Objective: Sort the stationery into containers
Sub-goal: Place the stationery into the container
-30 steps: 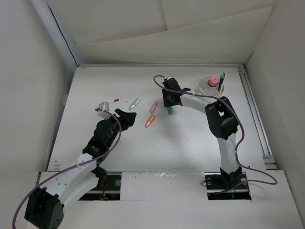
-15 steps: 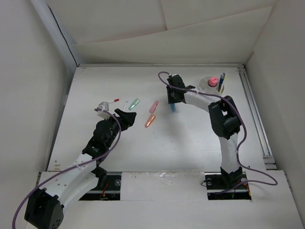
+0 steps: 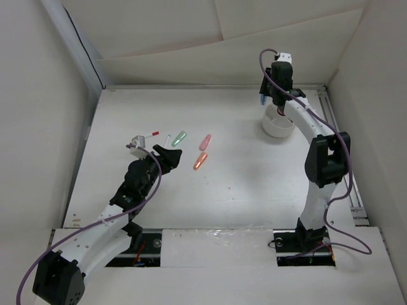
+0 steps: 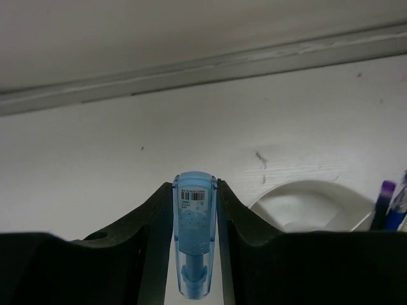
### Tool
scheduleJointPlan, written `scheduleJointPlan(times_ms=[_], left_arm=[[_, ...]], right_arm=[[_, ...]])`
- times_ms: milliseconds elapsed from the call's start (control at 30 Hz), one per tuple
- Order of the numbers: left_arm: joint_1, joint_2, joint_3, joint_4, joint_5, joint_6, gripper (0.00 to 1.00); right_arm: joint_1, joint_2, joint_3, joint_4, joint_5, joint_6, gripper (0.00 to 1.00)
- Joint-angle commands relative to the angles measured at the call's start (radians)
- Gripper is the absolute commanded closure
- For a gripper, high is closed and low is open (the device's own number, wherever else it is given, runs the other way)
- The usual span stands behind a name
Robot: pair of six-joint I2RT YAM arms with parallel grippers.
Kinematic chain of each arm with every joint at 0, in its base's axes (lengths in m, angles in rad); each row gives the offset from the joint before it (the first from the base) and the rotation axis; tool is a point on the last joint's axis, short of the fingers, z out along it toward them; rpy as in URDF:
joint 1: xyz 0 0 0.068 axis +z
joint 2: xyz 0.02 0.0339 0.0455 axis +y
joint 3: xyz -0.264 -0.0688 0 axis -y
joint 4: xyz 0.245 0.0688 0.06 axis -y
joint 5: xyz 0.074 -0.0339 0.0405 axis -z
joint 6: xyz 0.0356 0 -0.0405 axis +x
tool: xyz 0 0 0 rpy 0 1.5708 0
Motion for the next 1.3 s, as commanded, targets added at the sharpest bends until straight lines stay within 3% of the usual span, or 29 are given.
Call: scheduleJointPlan(times_ms=[0, 233, 533, 900, 1067, 1267], left_arm=[[0.004, -0.012, 0.017, 0.051, 0.008, -0.008, 0.44], [0.004, 0.02, 0.017, 0.06, 0.008, -0.008, 0.44], [0.004, 0.038, 0.026, 0.079, 0.008, -0.008, 0.44], [0.004, 0.029, 0.026, 0.079, 0.017, -0.008, 0.44], [0.004, 0.02, 0.026, 0.079, 0.017, -0.008, 0.44], [0.004, 0.02, 0.026, 0.079, 0.017, -0.008, 0.44]], right_arm=[[-0.03, 0.033, 0.094, 0.054, 0.045, -0.035, 0.82], [-0.07, 0.117, 0.188, 0.054, 0.093, -0.083, 0.82], [-0.059, 0.062, -0.015, 0.172, 0.202, -0.121, 0.83], [0.008, 0.053, -0.072, 0.19, 0.351, -0.184, 0.83], [0.017, 0.053, -0.081, 0.2, 0.362, -0.175, 0.73], [0.017, 0.022, -0.081, 0.2, 0.371, -0.175, 0.52]])
